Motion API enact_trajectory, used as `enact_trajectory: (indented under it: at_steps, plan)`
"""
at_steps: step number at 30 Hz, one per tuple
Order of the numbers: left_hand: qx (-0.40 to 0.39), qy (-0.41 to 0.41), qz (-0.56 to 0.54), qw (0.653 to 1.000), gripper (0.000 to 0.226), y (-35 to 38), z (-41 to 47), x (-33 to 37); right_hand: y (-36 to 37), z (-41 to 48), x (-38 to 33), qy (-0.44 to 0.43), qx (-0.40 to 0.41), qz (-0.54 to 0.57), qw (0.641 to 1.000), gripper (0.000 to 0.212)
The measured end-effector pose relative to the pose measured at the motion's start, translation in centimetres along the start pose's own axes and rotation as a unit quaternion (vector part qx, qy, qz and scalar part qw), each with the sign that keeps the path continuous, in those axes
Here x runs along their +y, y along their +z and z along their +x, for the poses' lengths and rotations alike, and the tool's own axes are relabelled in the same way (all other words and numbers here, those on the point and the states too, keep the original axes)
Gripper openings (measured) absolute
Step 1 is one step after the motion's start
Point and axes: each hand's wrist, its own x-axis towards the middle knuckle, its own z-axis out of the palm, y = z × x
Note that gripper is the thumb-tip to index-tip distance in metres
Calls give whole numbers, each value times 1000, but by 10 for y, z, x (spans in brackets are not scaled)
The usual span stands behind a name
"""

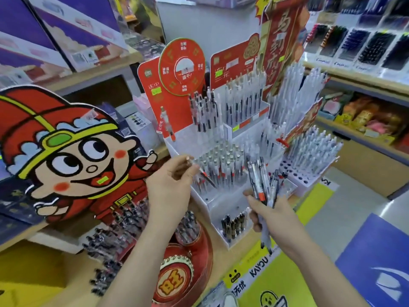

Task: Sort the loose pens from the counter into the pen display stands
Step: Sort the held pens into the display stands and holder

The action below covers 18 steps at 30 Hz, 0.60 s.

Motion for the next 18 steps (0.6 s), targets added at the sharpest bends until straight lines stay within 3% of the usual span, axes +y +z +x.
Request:
enact_trajectory:
  at_steps: [4,11,15,18]
  plan:
    - [-22,41,79,996,11,19,9,-18,-11,20,-10,-4,-17,-104,994,15]
    - [-14,90,174,980,20,39,10,-30,-25,43,-17,-67,-79,-307,946,28]
    - [4,90,235,968,24,52,7,-32,-38,52,-19,-76,-120,-377,915,68]
    - [3,122,307,944,20,60,4,-30,-46,58,-23,-98,-151,-413,893,76]
